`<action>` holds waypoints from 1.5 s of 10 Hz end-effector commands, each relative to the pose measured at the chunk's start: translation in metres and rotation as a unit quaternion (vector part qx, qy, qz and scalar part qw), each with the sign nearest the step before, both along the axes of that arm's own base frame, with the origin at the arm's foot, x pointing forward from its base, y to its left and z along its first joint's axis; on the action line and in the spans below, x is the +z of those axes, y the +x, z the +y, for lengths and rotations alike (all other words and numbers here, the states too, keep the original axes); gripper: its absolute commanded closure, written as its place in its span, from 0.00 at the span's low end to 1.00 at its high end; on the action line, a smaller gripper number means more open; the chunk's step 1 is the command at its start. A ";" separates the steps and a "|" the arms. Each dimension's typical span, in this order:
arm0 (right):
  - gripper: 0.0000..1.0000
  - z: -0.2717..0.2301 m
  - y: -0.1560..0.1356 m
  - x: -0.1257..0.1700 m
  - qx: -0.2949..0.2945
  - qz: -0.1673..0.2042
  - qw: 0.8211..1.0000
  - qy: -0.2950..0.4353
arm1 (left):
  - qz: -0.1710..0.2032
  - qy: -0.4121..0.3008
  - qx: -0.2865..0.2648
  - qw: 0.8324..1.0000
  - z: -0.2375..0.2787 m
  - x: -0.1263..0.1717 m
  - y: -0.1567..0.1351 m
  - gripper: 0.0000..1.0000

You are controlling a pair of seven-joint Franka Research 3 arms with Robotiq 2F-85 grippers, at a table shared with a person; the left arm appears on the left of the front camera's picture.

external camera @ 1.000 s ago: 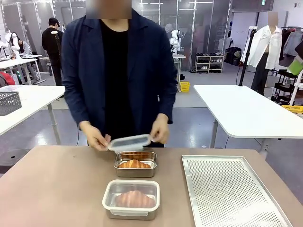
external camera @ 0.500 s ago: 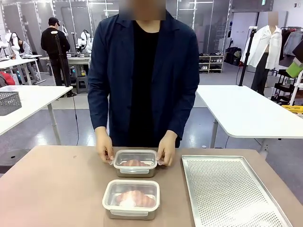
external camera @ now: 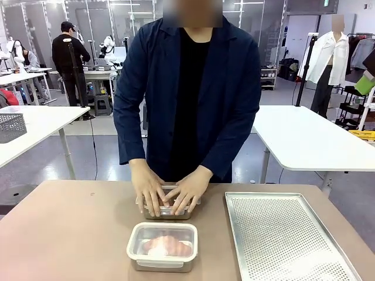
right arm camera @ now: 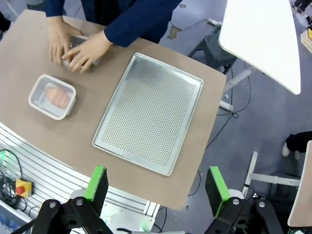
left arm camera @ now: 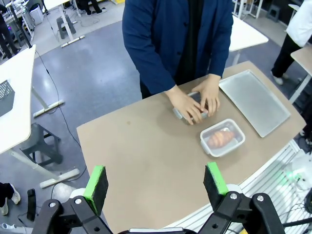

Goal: Place the bread into the airtight container.
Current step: Pick up a Butter Roll and place it into an empty Airtight Container.

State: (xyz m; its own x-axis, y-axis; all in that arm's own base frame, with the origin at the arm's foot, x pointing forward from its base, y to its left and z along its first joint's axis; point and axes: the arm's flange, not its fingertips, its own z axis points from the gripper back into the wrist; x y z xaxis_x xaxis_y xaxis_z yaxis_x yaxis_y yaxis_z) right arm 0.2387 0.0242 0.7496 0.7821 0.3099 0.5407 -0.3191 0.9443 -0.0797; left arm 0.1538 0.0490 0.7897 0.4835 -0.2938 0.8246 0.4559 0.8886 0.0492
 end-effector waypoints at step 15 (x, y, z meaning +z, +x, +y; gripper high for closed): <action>0.00 -0.002 -0.001 0.000 -0.002 -0.001 1.000 0.000 | 0.000 0.001 -0.002 1.000 -0.001 0.001 0.000 0.00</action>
State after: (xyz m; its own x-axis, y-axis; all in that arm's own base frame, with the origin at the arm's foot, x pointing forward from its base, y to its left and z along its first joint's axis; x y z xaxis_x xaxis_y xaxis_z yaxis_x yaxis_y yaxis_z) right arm 0.2387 0.0242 0.7496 0.7821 0.3100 0.5406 -0.3192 0.9443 -0.0798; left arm 0.1538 0.0490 0.7897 0.4835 -0.2938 0.8246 0.4560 0.8886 0.0492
